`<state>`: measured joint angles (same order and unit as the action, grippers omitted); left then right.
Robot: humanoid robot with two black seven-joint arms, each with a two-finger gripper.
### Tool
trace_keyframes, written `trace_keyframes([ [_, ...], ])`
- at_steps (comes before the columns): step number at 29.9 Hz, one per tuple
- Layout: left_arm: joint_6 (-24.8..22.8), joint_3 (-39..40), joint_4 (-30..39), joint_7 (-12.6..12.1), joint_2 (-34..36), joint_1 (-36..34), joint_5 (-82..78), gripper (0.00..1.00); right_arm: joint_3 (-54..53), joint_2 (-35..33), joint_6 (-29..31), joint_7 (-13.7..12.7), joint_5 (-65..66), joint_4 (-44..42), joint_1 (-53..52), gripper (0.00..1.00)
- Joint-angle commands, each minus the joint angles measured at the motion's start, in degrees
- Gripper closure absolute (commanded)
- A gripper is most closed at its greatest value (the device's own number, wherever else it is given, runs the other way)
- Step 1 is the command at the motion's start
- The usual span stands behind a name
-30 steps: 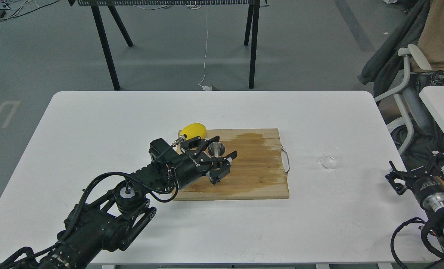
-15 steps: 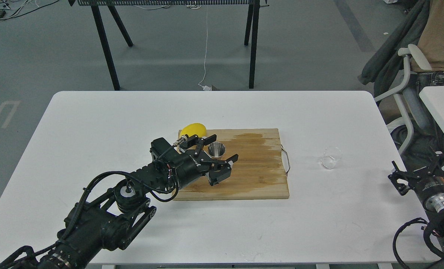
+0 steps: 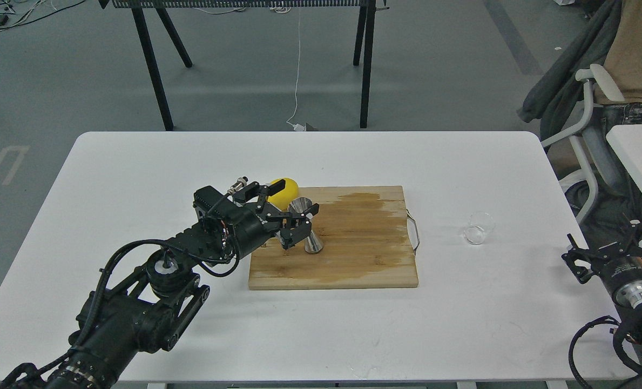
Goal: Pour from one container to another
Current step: 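Lower the jigger onto the cutting board beside the lemon, then open the left gripper and withdraw it from the jigger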
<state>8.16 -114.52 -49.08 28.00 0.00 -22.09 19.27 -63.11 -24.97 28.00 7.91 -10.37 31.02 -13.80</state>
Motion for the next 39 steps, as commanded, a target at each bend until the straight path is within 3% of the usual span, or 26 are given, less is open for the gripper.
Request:
trace_keyframes([
  [1,-0.34,0.0,-0.22,0.0,0.0,0.91,-0.02,0.04,0.0,-0.07,0.0,0.0,0.0,-0.17,0.0,0.0],
  [9,-1.21,-0.18,-0.92,0.0,0.0,1.61,-0.11,0.03,0.0,-0.16,0.0,0.0,0.0,-0.26,0.27,0.0],
  [16,-12.37,0.08,-10.85,0.0,0.0,5.74,0.24,0.03,0.09,-0.16,0.0,0.0,0.0,-0.26,0.53,0.0],
  [27,-12.46,1.31,-11.12,0.0,0.0,8.64,0.16,0.03,0.0,-0.16,0.0,0.0,0.0,-0.26,0.79,0.0],
  [35,-13.69,7.55,-11.12,0.0,0.0,10.31,0.5,0.02,0.0,-0.16,0.0,0.0,0.0,-0.17,0.79,0.0],
  [39,-22.72,13.6,-11.3,0.0,3.06,10.31,4.36,0.02,0.0,-0.16,0.0,0.0,0.0,-0.17,0.79,0.0],
])
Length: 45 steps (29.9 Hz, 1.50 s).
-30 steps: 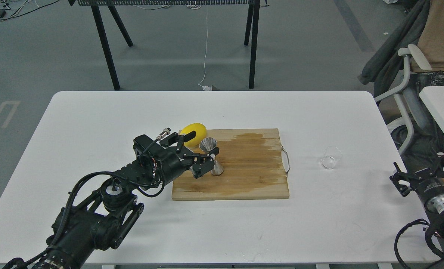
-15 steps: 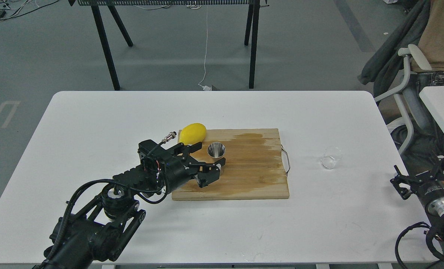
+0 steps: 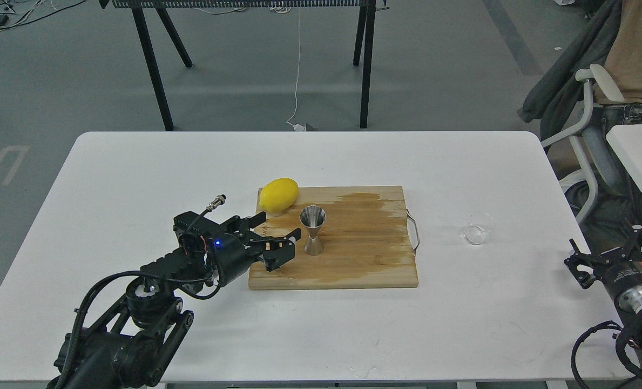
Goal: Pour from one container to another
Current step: 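Open the left gripper and withdraw it from the jigger, then move the right gripper toward the small clear glass cup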
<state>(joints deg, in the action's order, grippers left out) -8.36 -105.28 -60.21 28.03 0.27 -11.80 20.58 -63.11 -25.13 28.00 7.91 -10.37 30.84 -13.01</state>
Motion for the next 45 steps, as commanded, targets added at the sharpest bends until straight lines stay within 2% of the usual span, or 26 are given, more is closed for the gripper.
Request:
trace_keyframes([
  [1,-9.18,6.38,-0.25,-0.03,4.46,-0.15,4.97,0.01,0.0,0.0,0.0,0.0,0.0,0.01,0.0,0.0],
  [4,-18.67,13.14,-0.25,-0.03,10.43,-1.81,10.51,0.01,-0.09,0.0,0.0,0.0,0.0,0.09,0.0,0.0],
  [5,-19.64,15.34,-0.17,-0.03,11.75,-2.78,12.36,0.01,-0.09,0.0,0.0,0.0,0.0,0.09,0.0,0.0],
  [8,-19.64,24.29,0.1,-0.03,14.4,-7.43,17.29,0.01,-0.09,-0.09,0.0,0.0,0.0,0.27,-0.09,0.0],
  [12,-19.64,43.09,1.5,-0.03,14.67,-15.33,17.39,0.01,-0.09,-0.09,0.0,-0.09,-0.09,0.53,-0.18,0.0],
  [14,-19.64,50.05,4.12,-0.03,14.93,-20.43,16.86,0.01,0.0,-0.09,0.0,-0.09,-0.09,0.71,-0.26,0.0],
  [18,-19.64,62.71,16.15,-0.03,18.61,-33.08,13.52,0.01,0.09,-0.09,0.0,-0.26,0.0,0.88,-0.79,0.0],
  [22,-19.64,76.85,38.18,-0.03,27.3,-46.44,12.9,0.01,0.35,-0.44,0.0,-0.7,0.0,0.8,-1.67,0.0],
  [25,-19.64,89.07,49.73,-0.03,31.36,-50.5,12.9,0.01,0.79,-1.67,0.0,-0.88,0.09,0.71,-2.72,0.0],
  [29,-19.64,108.22,55.46,-0.03,30.5,-51.21,13.17,0.01,1.58,-3.08,0.0,-1.14,0.35,0.53,-3.95,0.0],
  [32,-19.64,123.08,55.73,-0.03,24.53,-50.69,12.99,0.01,3.86,-3.34,0.0,-1.23,0.35,0.27,-6.24,0.0],
  [33,-19.64,126.16,55.64,-2.43,22.95,-50.51,12.99,0.01,4.39,-3.43,0.0,-1.23,0.35,0.27,-6.59,0.0],
  [34,-19.64,128.37,55.64,-5.58,21.19,-50.34,12.99,0.01,4.66,-3.69,0.0,-1.41,0.26,0.36,-6.85,0.01],
  [36,-19.64,129.1,55.47,-9.12,17.85,-49.2,12.9,0.01,4.84,-5.09,0.0,-2.89,0.0,0.79,-7.03,0.01],
  [41,-19.64,122.17,55.47,-12.9,12.65,-47.79,12.73,0.01,4.13,-7.3,0.0,-9.04,-3.59,3.42,-6.94,0.01],
  [45,-19.64,118.55,56.08,-13.52,11.25,-47.7,12.73,0.01,5.45,-12.29,0.0,-14.67,-12.54,11.58,-5.11,0.01],
])
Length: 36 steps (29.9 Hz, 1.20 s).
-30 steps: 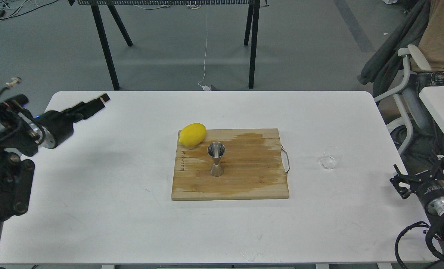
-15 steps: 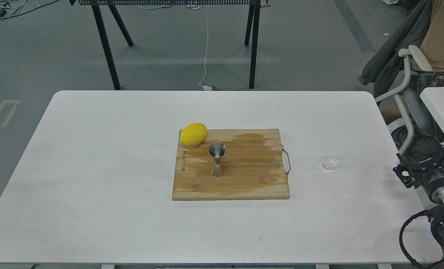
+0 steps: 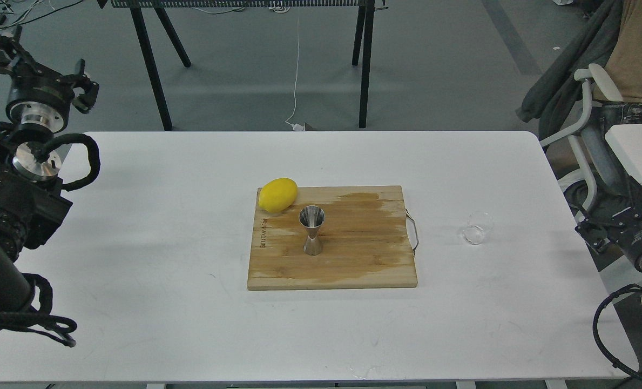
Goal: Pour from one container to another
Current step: 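Move the right gripper toward the small clear glass cup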
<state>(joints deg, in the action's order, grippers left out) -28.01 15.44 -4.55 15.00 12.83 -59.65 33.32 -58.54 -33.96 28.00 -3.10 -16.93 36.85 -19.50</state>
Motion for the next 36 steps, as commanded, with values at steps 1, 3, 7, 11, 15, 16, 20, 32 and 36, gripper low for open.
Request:
trace_keyframes([
  [1,0.01,-2.25,0.86,-0.76,-1.84,0.15,-0.01,0.01,1.15,-4.09,0.0,-4.45,-8.01,7.69,2.35,0.01],
  [3,0.01,-2.6,2.44,-1.55,-2.11,0.41,-0.1,0.01,1.41,-4.89,0.0,-6.12,-13.01,12.17,5.24,0.01],
  [7,0.01,-4.8,9.54,-2.08,-0.8,1.73,-0.1,0.01,1.59,-4.89,0.0,-9.11,-22.08,19.65,10.52,0.01],
  [11,0.01,-5.16,18.86,-2.25,4.82,5.06,-0.1,0.01,1.24,-3.58,0.0,-9.29,-24.46,25.1,13.95,0.01],
  [15,0.01,-4.89,29.84,-2.34,12.81,8.4,-0.1,0.01,0.97,-0.07,-0.14,-9.11,-25.08,27.4,15.89,0.01],
  [16,0.01,-4.63,31.69,-2.25,14.14,9.02,-0.1,0.01,0.97,0.55,-0.57,-9.03,-25.08,27.4,15.98,0.01],
  [20,0.01,-3.93,35.58,-1.46,17.31,11.57,0.07,0.01,0.62,4.15,-2.5,-8.32,-25.0,26.96,16.33,0.01],
  [32,0.01,7.06,35.32,-0.5,16.53,20.36,0.34,0.0,-0.96,9.78,-8.13,-7.71,-24.91,17.82,14.58,0.01],
  [36,0.01,7.06,35.32,-0.5,16.61,20.63,0.34,0.0,-0.96,11.28,-10.68,-7.71,-24.82,17.2,14.14,0.01],
])
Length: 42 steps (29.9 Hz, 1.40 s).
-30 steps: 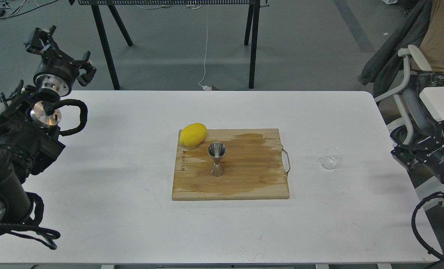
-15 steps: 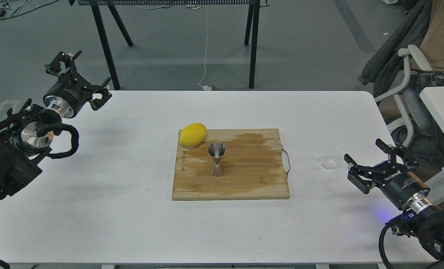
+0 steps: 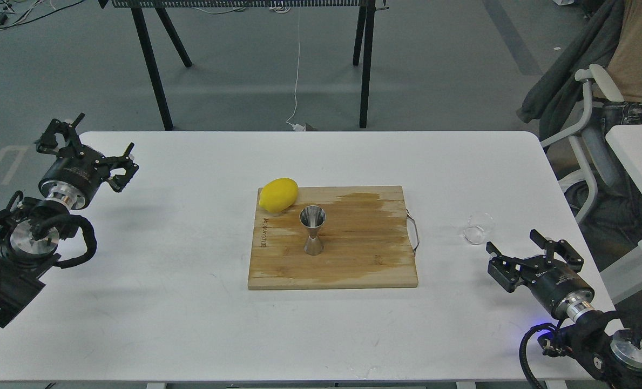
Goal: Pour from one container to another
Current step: 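Move the right gripper toward the small clear glass cup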
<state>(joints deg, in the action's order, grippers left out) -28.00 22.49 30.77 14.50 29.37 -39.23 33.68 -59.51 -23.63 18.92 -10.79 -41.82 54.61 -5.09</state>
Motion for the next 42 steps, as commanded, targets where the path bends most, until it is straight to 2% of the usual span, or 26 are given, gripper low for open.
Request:
trace_keyframes([
  [1,0.0,0.01,0.0,0.01,-0.02,0.21,-0.02,0.0,0.01,1.3,-1.87,-0.02,0.07,-0.64,-0.27,0.01],
  [19,0.0,0.01,0.0,0.01,-0.11,0.91,-0.1,0.0,1.07,5.08,-7.76,2.35,0.59,-6.79,-7.47,0.01],
  [42,0.0,0.01,-0.79,0.01,-0.11,1.53,-0.1,0.0,1.07,7.72,-7.5,2.53,2.79,-10.83,-9.85,0.09],
])
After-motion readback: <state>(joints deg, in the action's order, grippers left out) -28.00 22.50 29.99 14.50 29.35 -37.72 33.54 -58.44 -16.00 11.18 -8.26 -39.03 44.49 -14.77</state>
